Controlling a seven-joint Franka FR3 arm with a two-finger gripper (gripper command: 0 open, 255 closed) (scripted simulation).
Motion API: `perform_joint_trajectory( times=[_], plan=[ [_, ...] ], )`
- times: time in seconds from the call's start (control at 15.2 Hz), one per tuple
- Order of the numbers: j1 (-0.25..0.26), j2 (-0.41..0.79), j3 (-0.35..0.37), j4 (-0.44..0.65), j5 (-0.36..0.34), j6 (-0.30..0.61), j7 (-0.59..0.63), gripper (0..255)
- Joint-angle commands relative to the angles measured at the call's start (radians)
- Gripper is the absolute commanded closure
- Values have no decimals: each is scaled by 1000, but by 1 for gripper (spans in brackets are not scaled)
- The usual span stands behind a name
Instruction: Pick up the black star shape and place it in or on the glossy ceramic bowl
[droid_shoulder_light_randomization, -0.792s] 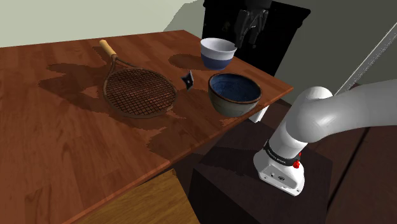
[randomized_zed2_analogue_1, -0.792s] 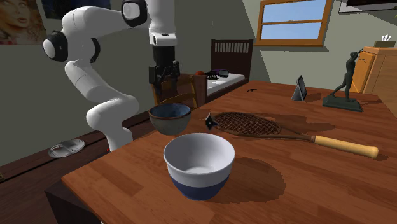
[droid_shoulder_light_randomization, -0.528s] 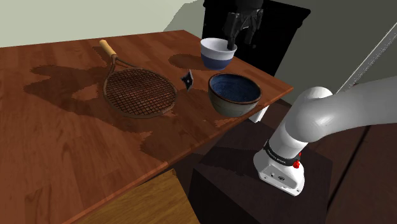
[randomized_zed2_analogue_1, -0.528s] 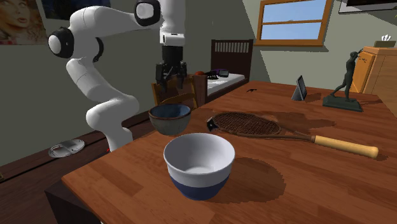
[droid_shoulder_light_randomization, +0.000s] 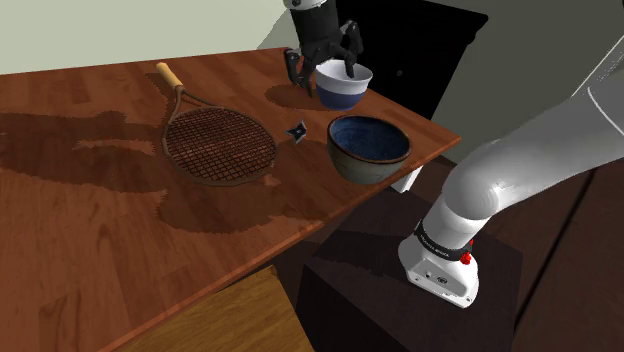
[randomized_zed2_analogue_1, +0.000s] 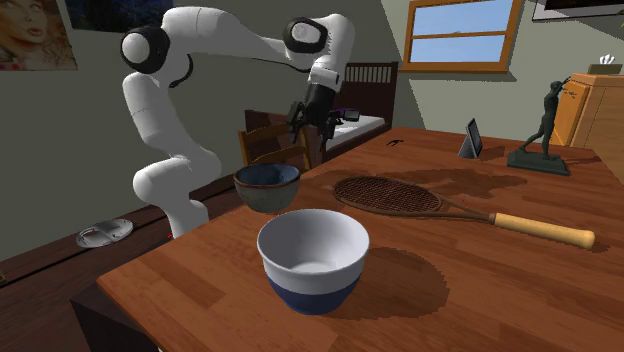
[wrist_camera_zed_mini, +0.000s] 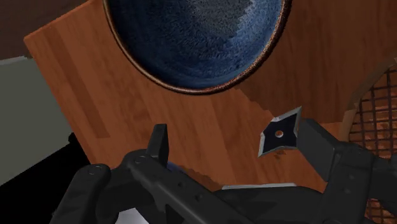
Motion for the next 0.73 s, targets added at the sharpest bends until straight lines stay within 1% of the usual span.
perform_joint_trajectory(
  times=[0.0, 0.13, 0.2, 0.26, 0.33, 0.46, 0.59, 0.66],
  plan=[
    [-38, 139, 110, 87, -64, -51, 186, 0],
    [-61, 312, 206, 194, -153, -127, 373, 0],
    [-59, 410, 243, 253, -203, -175, 471, 0],
    [-42, 512, 267, 316, -255, -230, 567, 0],
    [-12, 612, 274, 383, -305, -287, 656, 0],
    [74, 796, 248, 527, -387, -402, 803, 0],
    [171, 956, 188, 685, -448, -510, 907, 0],
    [185, 972, 175, 704, -453, -521, 914, 0]
  ],
)
